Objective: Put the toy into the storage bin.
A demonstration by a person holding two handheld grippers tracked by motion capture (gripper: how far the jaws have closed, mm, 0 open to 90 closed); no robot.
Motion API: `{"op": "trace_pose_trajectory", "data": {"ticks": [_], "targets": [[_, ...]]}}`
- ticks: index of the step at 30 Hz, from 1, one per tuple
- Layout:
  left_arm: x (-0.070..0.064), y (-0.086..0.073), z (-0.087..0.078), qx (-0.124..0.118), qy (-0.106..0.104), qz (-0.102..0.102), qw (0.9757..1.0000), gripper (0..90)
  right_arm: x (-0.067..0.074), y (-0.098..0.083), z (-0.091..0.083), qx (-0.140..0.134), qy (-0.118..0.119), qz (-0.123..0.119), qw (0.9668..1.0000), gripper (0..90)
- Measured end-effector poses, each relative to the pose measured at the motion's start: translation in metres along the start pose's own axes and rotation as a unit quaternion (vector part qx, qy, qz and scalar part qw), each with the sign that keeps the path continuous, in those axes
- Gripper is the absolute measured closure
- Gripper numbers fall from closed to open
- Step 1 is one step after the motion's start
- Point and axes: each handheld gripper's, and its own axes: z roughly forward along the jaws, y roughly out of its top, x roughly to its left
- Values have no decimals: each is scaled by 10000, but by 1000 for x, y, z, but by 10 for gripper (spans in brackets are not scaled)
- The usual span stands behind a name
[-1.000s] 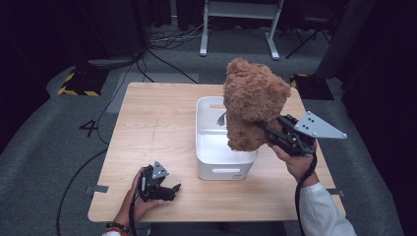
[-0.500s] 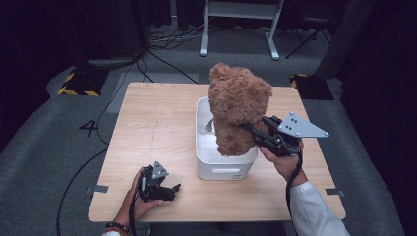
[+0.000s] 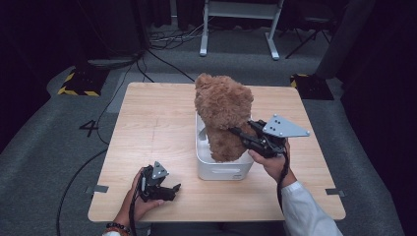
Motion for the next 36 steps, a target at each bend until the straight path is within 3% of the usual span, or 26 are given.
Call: {"op": "trace_pose_trajectory", "data": {"ticks": [4, 20, 29, 36], "targets": [[0, 0, 0, 2, -3, 3, 10000, 123, 2, -9, 4, 99, 89, 69, 9999, 659], [0, 0, 0, 1, -3, 2, 10000, 123, 10, -23, 23, 729, 281, -138, 9968, 651], [0, 0, 0, -5, -6, -3, 10000, 123, 7, -25, 28, 1123, 408, -172, 9927, 640], [0, 0, 0, -6, -7, -2, 10000, 123, 8, -24, 34, 1555, 451, -291, 9864, 625]]}}
